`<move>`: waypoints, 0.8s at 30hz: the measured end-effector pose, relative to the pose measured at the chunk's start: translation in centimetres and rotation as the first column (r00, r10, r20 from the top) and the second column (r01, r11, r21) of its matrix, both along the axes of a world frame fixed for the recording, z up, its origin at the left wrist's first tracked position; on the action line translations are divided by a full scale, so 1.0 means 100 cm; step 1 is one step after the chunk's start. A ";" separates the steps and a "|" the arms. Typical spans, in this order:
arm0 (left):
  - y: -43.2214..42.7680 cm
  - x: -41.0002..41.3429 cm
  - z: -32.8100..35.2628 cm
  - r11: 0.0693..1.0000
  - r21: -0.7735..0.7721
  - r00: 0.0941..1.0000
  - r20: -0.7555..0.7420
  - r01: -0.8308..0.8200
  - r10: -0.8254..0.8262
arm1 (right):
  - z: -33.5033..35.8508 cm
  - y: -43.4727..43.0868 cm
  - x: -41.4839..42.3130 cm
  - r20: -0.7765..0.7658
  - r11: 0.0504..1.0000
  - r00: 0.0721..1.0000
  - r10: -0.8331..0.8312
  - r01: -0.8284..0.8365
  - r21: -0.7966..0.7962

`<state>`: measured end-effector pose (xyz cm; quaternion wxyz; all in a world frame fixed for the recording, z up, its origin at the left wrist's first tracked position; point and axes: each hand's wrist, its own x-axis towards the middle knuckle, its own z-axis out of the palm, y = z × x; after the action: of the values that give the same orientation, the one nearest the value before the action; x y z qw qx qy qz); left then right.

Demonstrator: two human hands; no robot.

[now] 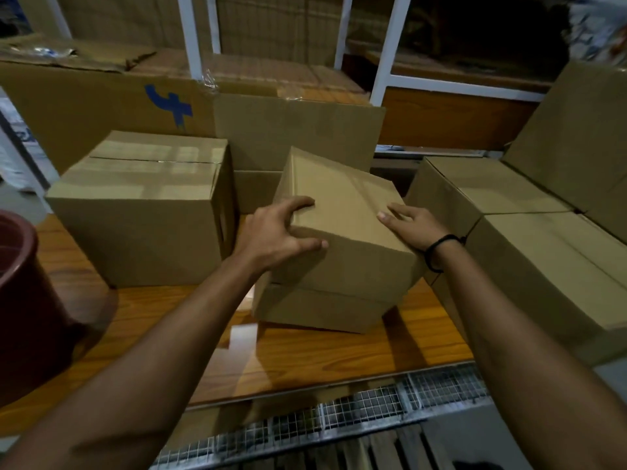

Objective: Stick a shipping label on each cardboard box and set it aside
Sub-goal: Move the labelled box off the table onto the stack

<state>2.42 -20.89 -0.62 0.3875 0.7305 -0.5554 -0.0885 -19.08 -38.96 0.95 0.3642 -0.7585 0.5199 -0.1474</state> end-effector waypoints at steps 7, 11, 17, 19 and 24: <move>-0.008 -0.017 0.035 0.998 0.061 0.942 0.336 -0.017 -0.005 | 0.000 0.028 0.007 -0.053 0.908 0.957 0.285 -0.287 -0.304; -0.009 -0.016 0.022 0.997 0.044 0.993 0.105 0.058 -0.062 | -0.014 0.047 0.003 -0.133 0.825 0.921 0.365 -0.387 -0.412; 0.013 0.012 -0.050 0.976 0.172 0.972 -0.215 0.133 -0.095 | -0.005 0.044 -0.023 0.034 0.883 0.944 0.329 -0.294 -0.367; 0.016 0.008 -0.069 0.978 0.178 0.962 -0.266 0.108 -0.057 | -0.006 0.044 -0.025 0.041 0.879 0.943 0.331 -0.293 -0.376; 0.022 -0.005 -0.090 0.998 0.033 0.924 -0.378 -0.057 0.065 | -0.003 0.050 -0.024 0.035 0.877 0.945 0.325 -0.288 -0.385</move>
<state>1.95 -18.70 -9.63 0.4819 0.7207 -0.4463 -0.2217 -21.45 -33.92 0.68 0.2566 -0.8784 0.3368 -0.2216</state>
